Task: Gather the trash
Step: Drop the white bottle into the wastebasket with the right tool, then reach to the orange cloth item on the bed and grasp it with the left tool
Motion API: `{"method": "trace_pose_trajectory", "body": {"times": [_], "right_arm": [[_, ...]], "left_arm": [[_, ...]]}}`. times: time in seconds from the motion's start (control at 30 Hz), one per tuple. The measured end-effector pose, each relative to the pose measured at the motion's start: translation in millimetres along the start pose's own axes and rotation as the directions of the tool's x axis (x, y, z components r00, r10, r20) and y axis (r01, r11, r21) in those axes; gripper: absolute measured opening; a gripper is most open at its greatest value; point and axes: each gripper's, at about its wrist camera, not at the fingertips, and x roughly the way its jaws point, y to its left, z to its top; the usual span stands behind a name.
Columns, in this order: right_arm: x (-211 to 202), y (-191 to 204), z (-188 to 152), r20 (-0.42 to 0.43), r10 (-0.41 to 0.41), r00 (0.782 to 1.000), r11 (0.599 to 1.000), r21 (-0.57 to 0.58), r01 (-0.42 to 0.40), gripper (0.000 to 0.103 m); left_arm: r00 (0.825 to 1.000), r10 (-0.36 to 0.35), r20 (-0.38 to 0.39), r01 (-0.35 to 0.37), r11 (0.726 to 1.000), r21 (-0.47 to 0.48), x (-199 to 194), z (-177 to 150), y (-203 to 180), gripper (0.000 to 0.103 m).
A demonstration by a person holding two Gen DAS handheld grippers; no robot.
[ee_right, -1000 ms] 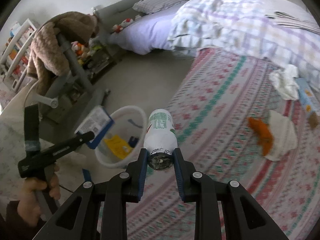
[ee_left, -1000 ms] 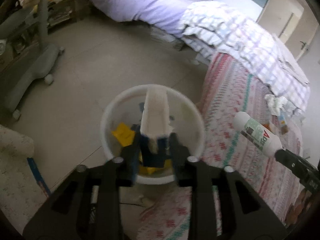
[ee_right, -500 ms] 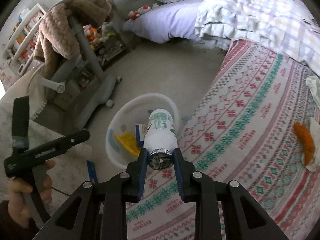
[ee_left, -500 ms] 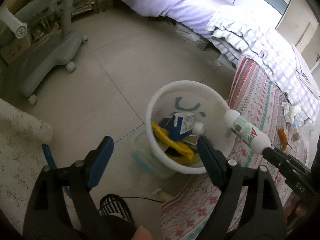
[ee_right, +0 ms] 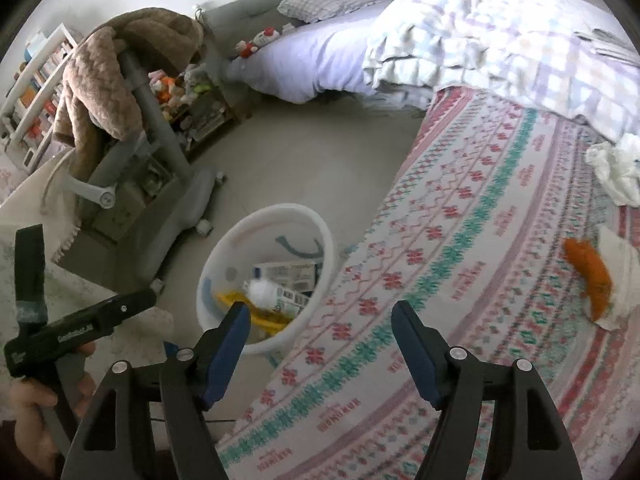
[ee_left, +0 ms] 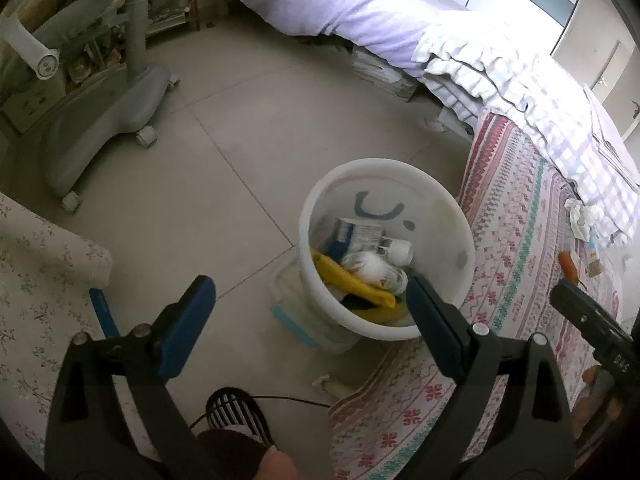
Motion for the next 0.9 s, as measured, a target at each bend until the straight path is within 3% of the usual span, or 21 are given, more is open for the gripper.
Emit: {"method": "trace_pose_trajectory", "body": {"times": [0.47, 0.9], "right_arm": [[-58, -56, -6, 0.051, -0.117, 0.992, 0.993, 0.032, 0.116, 0.079], [-103, -150, -17, 0.052, -0.237, 0.970, 0.955, 0.194, 0.223, 0.081]], "left_arm": [[1.000, -0.013, -0.008, 0.014, 0.997, 0.077, 2, -4, -51, 0.096], [0.997, -0.077, -0.033, 0.081, 0.982, 0.171, 6, -11, -138, 0.096]]}}
